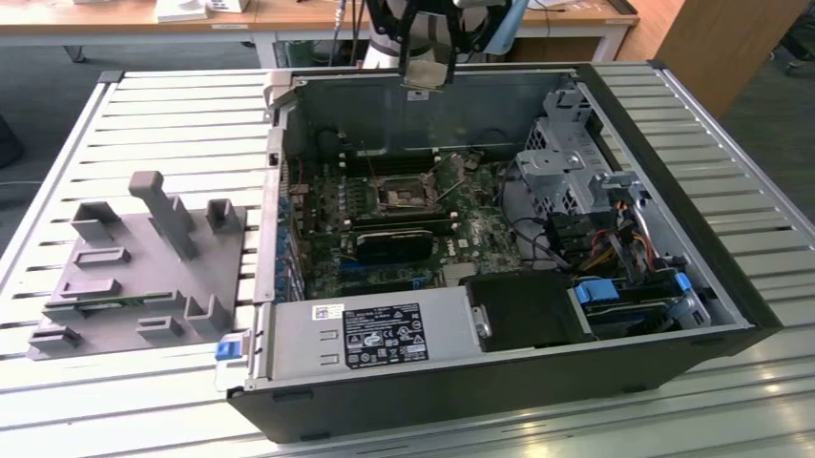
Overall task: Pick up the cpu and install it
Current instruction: 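Place the cpu into insertion slot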
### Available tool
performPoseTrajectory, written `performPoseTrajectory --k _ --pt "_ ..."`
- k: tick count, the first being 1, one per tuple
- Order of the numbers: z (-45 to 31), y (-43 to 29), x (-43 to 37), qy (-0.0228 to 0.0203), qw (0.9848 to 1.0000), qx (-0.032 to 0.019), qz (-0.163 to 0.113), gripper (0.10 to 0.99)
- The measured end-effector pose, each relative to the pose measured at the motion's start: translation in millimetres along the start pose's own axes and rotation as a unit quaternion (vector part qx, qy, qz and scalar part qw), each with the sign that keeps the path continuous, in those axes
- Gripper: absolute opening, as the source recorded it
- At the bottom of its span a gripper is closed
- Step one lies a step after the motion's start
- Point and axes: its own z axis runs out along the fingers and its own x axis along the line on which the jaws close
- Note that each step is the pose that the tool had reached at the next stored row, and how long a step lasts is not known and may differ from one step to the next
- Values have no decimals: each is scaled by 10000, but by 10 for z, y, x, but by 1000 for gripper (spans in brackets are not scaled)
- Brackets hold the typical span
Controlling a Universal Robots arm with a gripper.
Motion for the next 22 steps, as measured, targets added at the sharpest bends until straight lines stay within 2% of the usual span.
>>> performPoseTrajectory --k 12,22 --pt "1 0 0 -31 9992 -10 388 533" --pt "2 0 0 -62 9970 -19 767 533"
